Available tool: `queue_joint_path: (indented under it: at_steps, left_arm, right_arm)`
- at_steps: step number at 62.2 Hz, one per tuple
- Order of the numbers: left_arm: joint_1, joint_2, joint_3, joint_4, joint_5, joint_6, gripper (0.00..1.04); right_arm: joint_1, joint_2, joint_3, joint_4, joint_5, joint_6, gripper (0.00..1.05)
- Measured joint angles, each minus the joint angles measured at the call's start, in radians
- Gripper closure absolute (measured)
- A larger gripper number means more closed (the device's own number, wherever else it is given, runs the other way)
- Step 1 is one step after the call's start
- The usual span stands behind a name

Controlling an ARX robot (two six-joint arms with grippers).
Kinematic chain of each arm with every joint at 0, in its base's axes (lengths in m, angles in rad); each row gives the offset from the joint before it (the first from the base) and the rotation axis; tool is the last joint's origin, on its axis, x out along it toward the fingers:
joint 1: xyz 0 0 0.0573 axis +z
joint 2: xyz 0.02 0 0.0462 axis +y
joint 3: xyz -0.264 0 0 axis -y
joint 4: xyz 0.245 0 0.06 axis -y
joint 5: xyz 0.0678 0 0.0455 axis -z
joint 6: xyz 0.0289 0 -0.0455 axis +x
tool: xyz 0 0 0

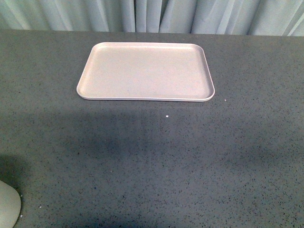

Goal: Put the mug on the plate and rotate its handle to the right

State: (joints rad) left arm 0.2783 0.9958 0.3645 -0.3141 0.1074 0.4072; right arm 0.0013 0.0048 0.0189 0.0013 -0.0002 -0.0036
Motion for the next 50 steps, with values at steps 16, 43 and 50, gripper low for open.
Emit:
queue_joint_path:
  at_steps: [16, 43, 50]
  left_arm:
    - [-0.004, 0.024, 0.008, -0.007, 0.009, 0.008, 0.09]
    - [-0.037, 0.059, 0.023, -0.02, 0.021, 0.029, 0.09]
    - [-0.053, 0.071, 0.024, -0.02, 0.019, 0.035, 0.09]
  right_arm:
    - [0.0, 0.0, 0.0, 0.0, 0.0, 0.0, 0.09]
    - [0.0, 0.0, 0.0, 0.0, 0.0, 0.0, 0.09]
    - [0.0, 0.0, 0.0, 0.0, 0.0, 0.0, 0.09]
